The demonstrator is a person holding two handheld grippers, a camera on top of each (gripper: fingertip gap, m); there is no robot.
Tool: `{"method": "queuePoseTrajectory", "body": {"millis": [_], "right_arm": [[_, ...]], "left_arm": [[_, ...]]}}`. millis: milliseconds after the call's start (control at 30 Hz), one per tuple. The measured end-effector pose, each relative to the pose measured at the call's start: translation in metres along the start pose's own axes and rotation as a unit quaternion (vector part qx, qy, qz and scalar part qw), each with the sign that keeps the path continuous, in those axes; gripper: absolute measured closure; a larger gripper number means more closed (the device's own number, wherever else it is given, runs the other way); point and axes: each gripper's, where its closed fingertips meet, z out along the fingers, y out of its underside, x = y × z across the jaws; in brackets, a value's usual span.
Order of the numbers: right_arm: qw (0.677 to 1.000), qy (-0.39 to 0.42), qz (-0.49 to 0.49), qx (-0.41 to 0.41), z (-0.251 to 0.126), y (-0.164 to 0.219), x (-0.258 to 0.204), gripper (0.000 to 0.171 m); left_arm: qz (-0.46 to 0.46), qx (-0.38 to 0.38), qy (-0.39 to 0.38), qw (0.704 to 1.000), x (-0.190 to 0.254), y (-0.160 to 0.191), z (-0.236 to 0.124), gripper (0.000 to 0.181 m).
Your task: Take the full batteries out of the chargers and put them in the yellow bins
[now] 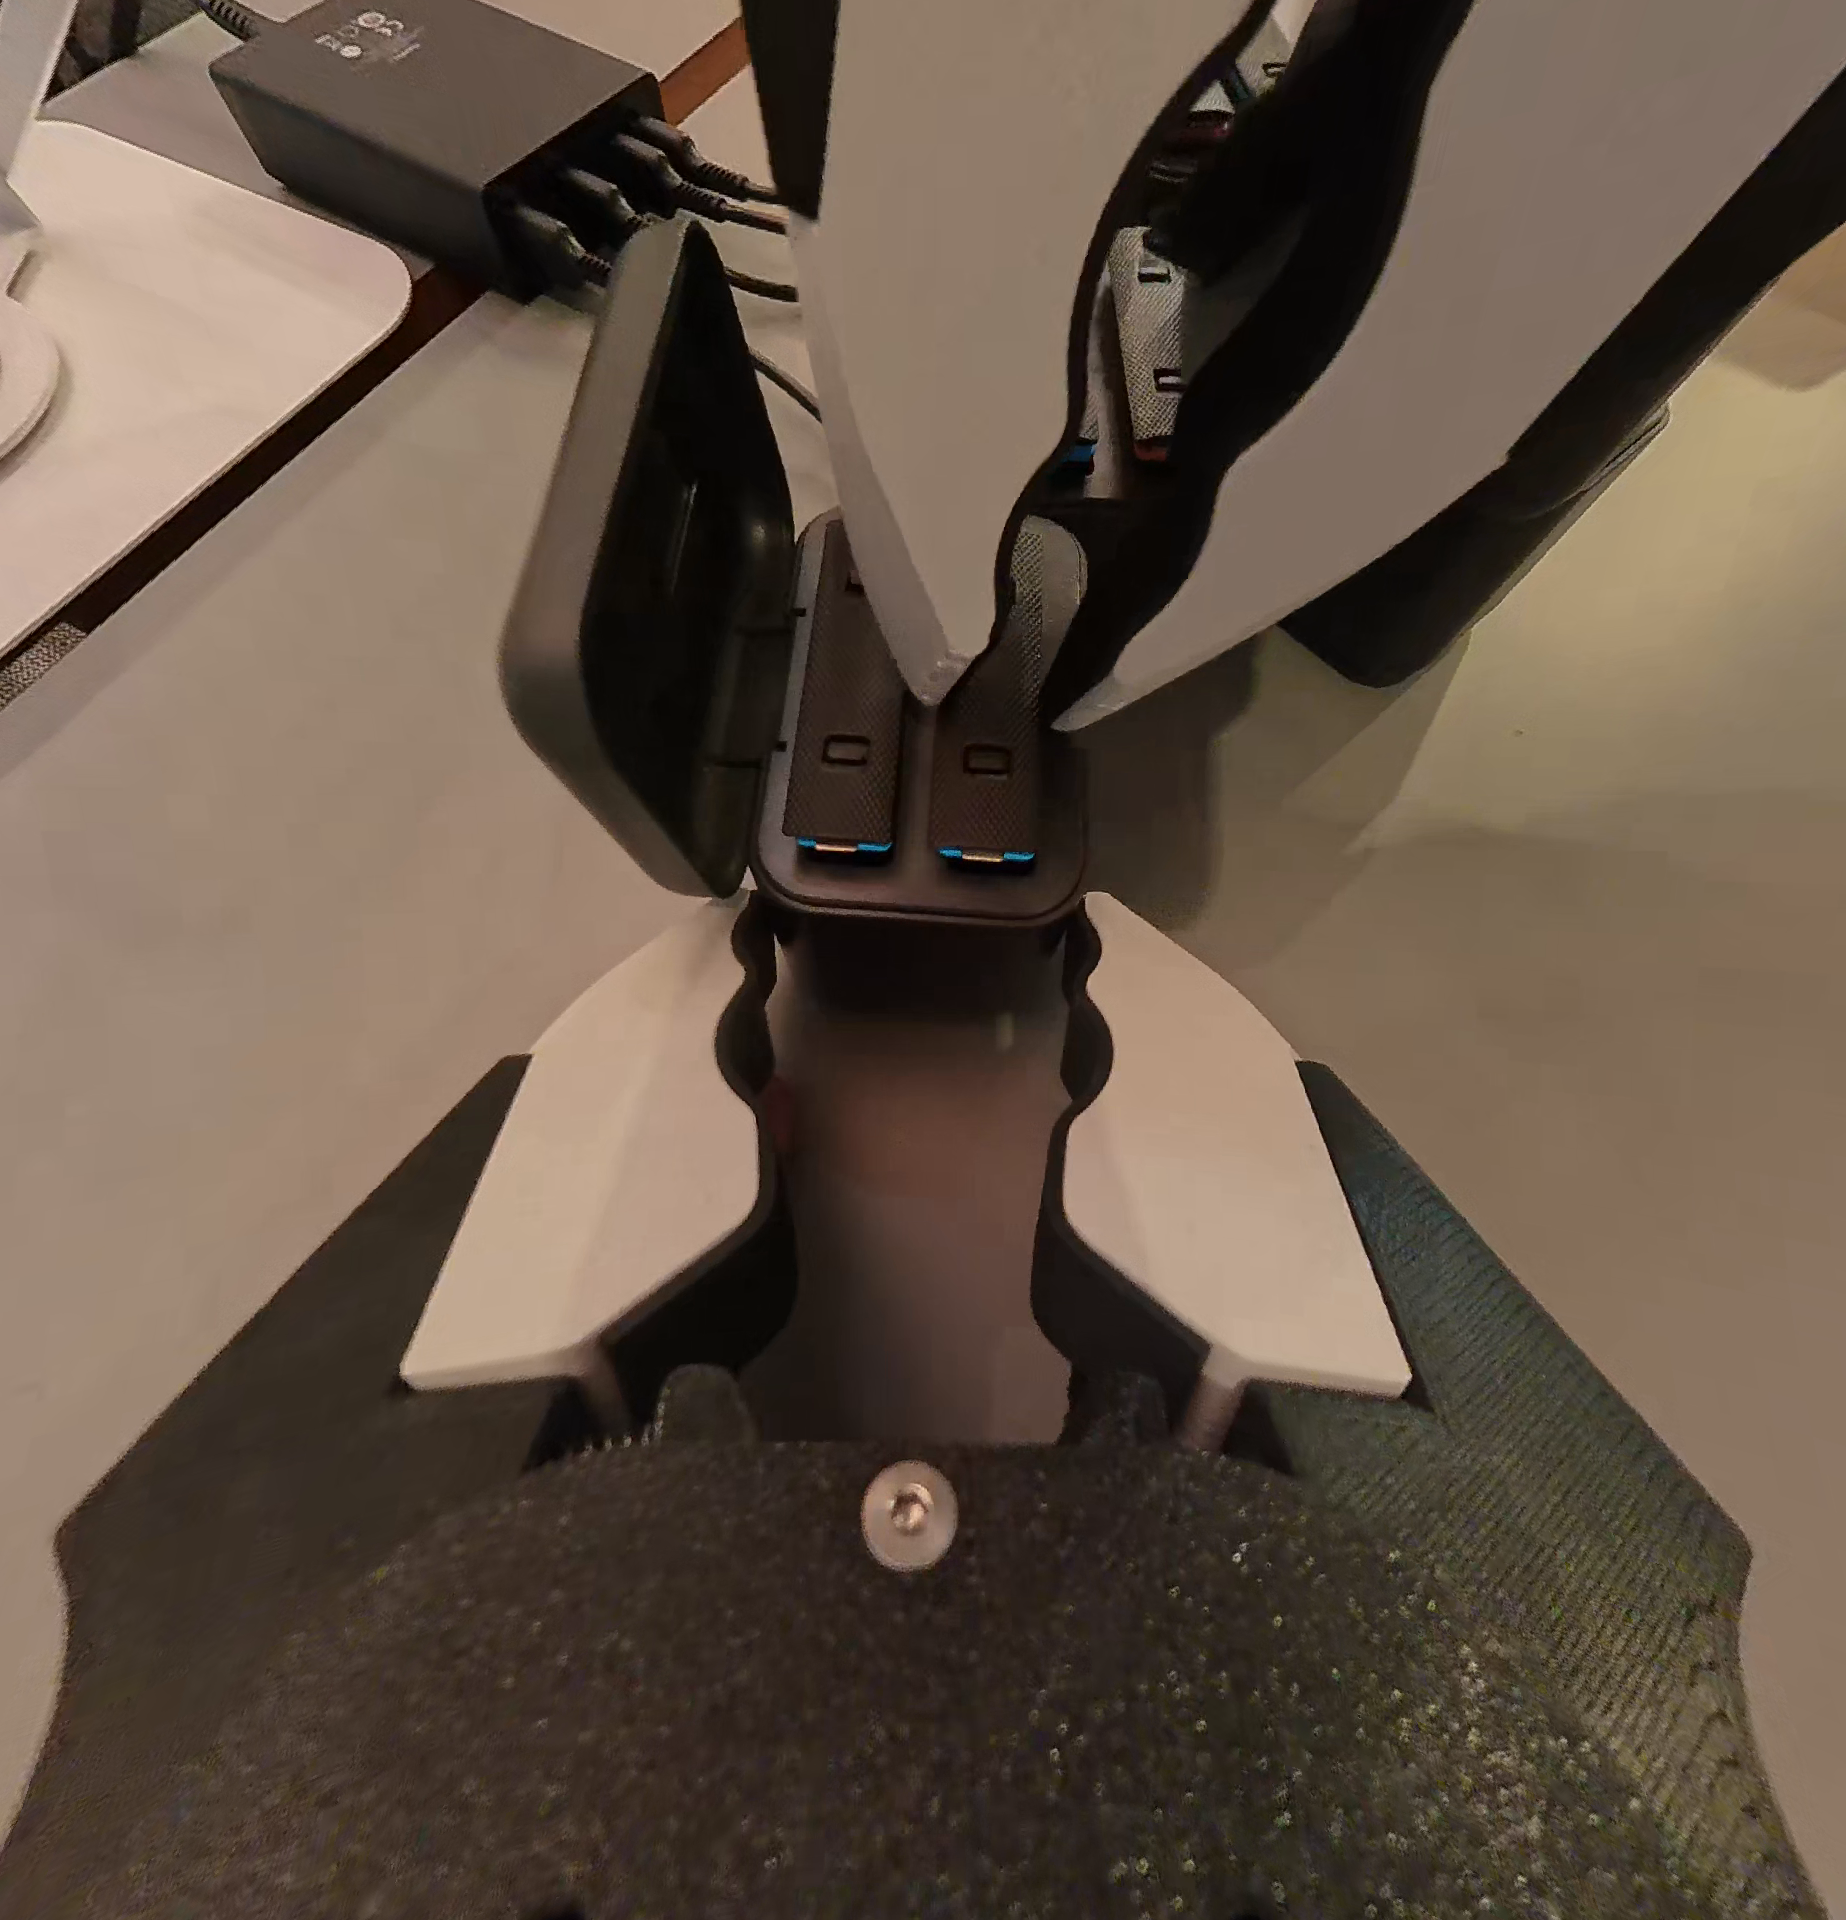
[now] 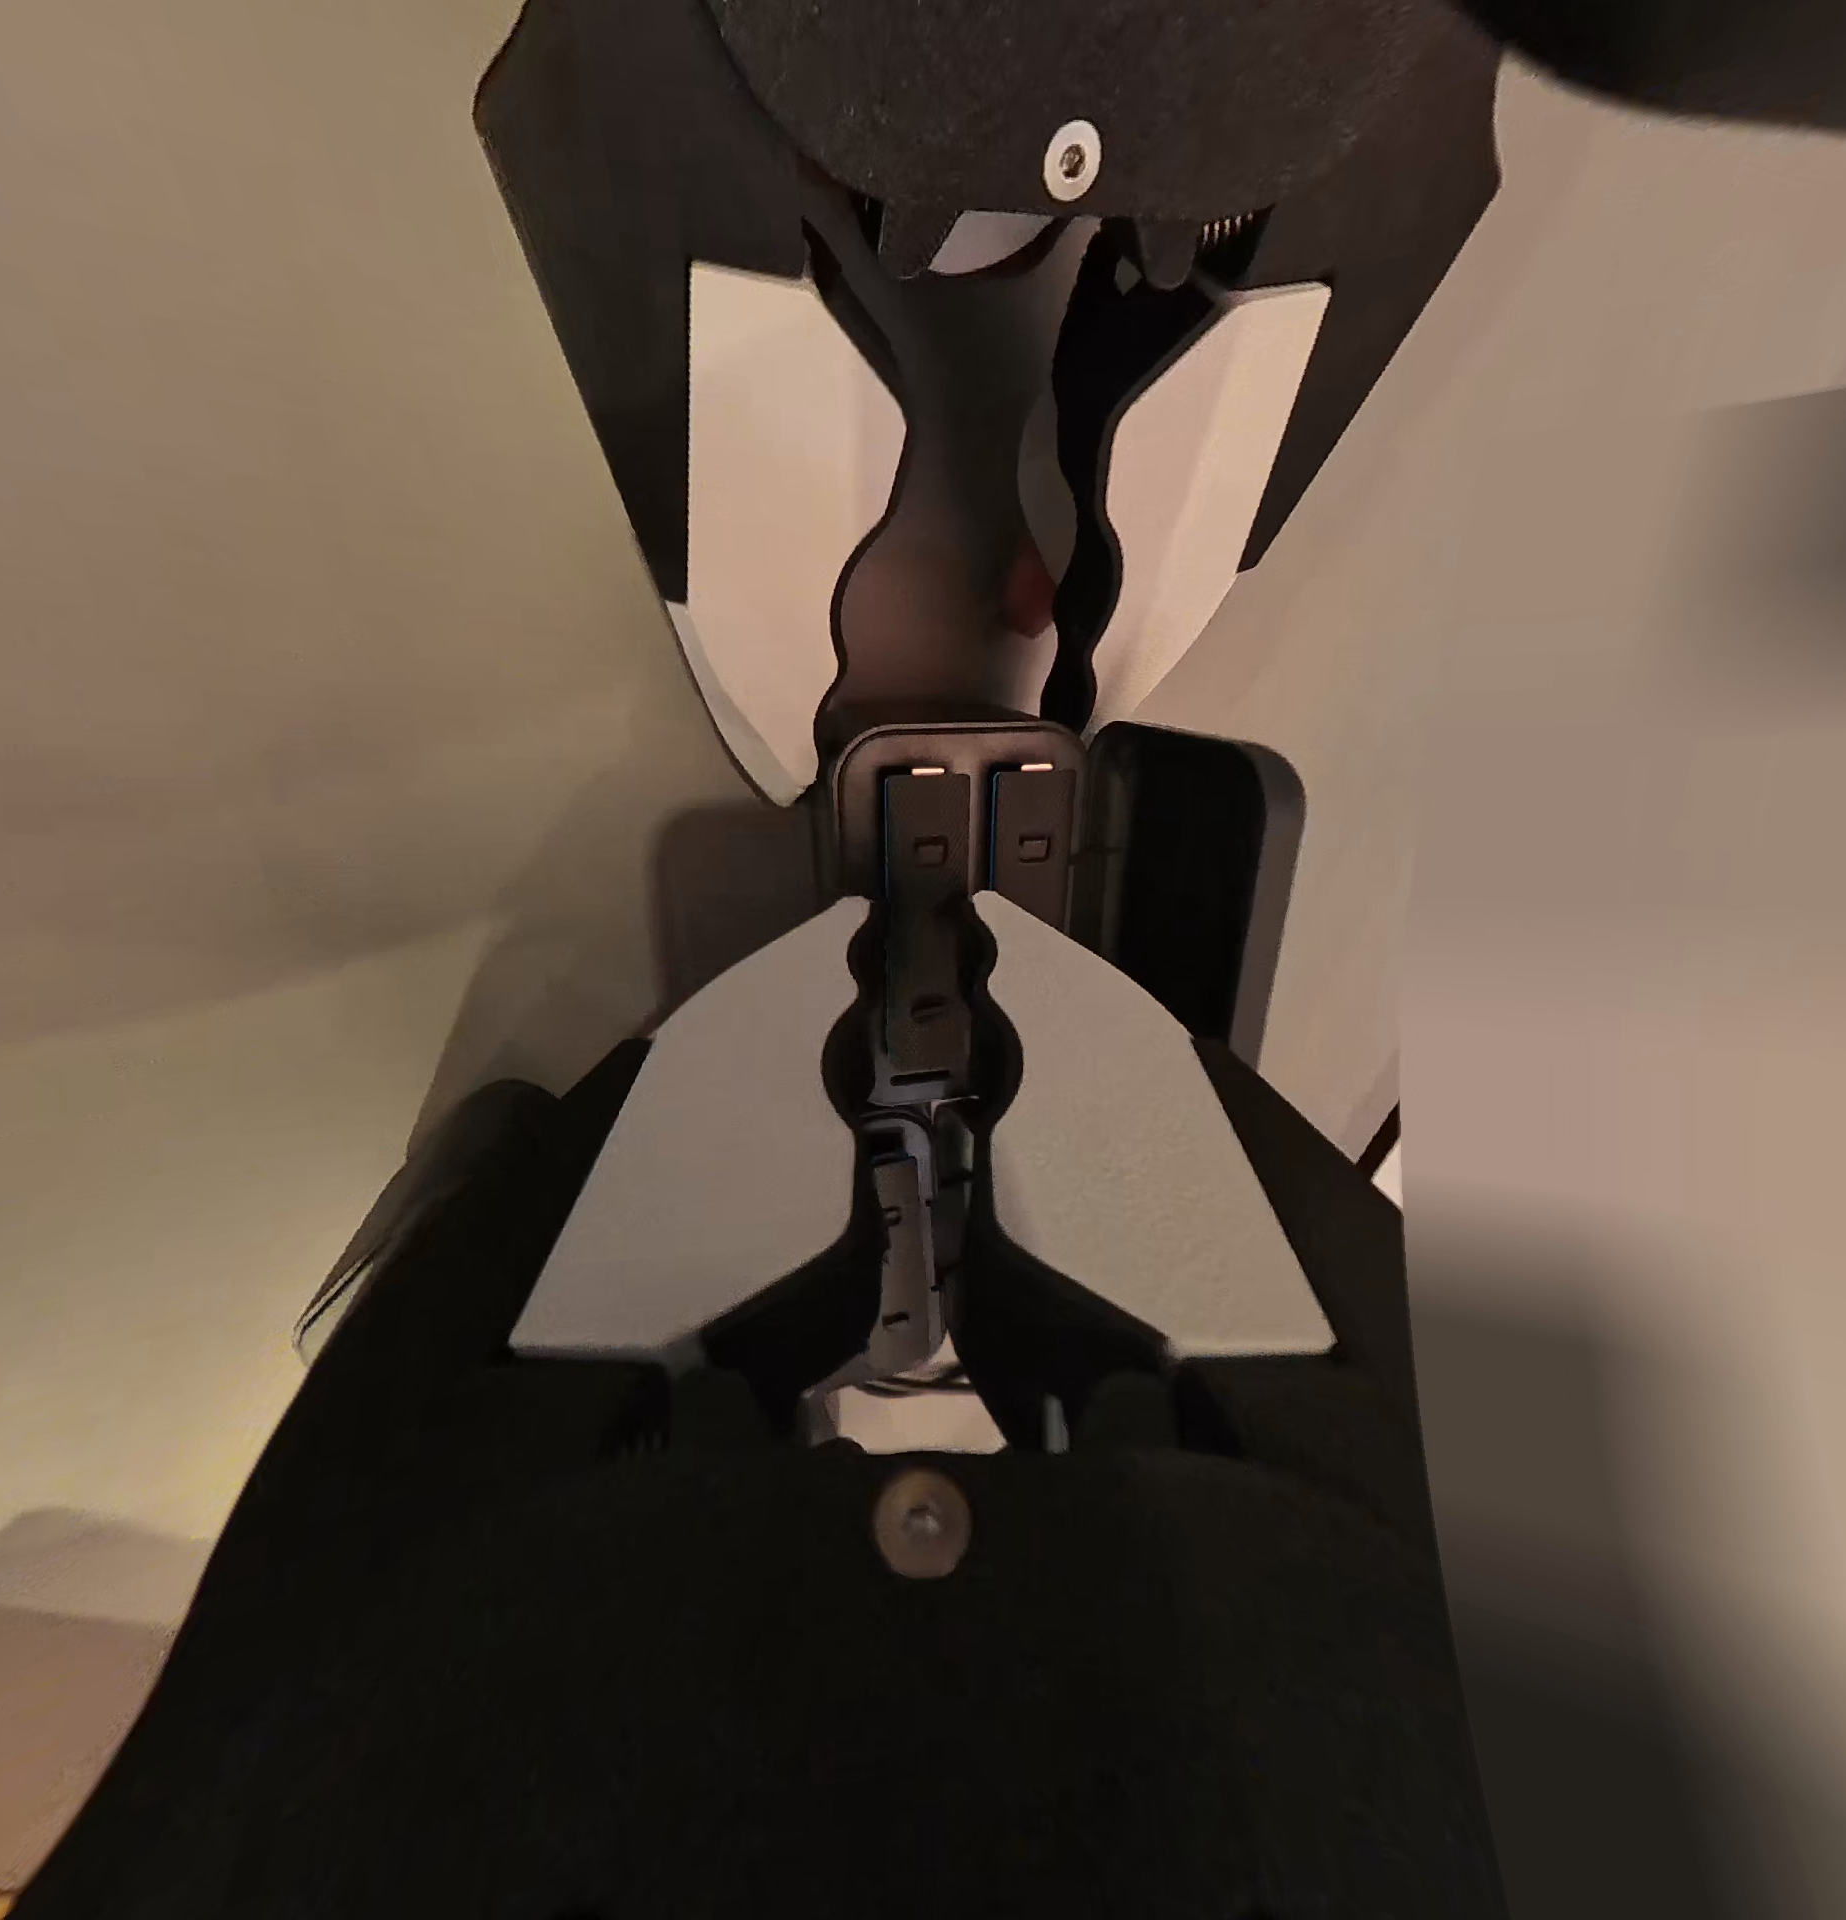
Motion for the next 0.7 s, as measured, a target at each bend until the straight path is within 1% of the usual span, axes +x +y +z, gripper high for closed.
{"method": "queuePoseTrajectory", "body": {"millis": [33, 200, 700], "right_arm": [[1.0, -0.001, -0.005, -0.008, 0.0005, 0.0008, 0.0009, 0.157], [0.999, -0.02, -0.02, -0.023, 0.0016, 0.0009, 0.0007, 0.157], [0.999, -0.031, -0.02, 0.007, 0.0009, 0.0002, 0.0003, 0.159]], "left_arm": [[0.0, 0.0, 0.0, 1.0, 0.0, 0.0, 0.0, 0.127], [0.0, 0.0, 0.0, 1.0, 0.0001, 0.0, -0.0002, 0.127], [0.006, -0.001, -0.003, 1.0, 0.0004, 0.0007, -0.0003, 0.127]]}}
